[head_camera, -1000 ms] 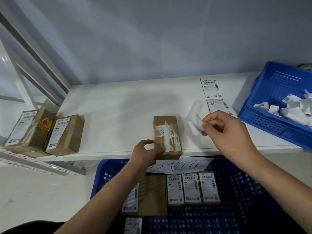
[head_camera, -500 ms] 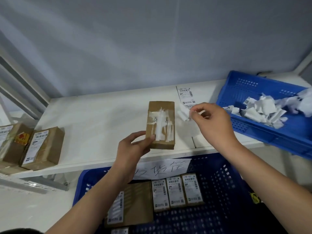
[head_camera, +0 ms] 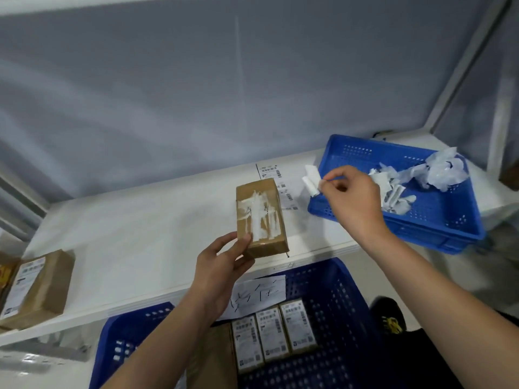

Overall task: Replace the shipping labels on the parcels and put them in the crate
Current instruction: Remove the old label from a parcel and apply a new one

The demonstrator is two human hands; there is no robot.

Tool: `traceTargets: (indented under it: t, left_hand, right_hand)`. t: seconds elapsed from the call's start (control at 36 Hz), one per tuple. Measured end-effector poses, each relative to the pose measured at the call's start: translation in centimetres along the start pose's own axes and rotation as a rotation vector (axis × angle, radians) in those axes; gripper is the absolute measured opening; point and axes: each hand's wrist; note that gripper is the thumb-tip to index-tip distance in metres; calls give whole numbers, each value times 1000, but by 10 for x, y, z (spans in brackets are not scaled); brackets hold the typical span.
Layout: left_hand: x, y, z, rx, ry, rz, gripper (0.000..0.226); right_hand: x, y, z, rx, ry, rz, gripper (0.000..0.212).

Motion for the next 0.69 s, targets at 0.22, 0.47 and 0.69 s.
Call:
traceTargets:
  t: [0.22, 0.47, 0.69]
  left_hand:
    - [11, -4, 50, 5, -31, -17, 40]
    - [22, -5, 78, 51, -56, 14, 40]
    - [26, -5, 86, 77, -51, 45, 41]
  right_hand:
    - [50, 54, -47, -161, 199, 53, 13]
    - [92, 107, -75, -260, 193, 143, 16]
    - [101, 111, -64, -373, 118, 171, 14]
Point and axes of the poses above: each hand's wrist, its own x-axis towards the middle knuckle, its own z-axis out of the palm, y = z × x, and after that the axes turned 3 degrees about -x, right-handed
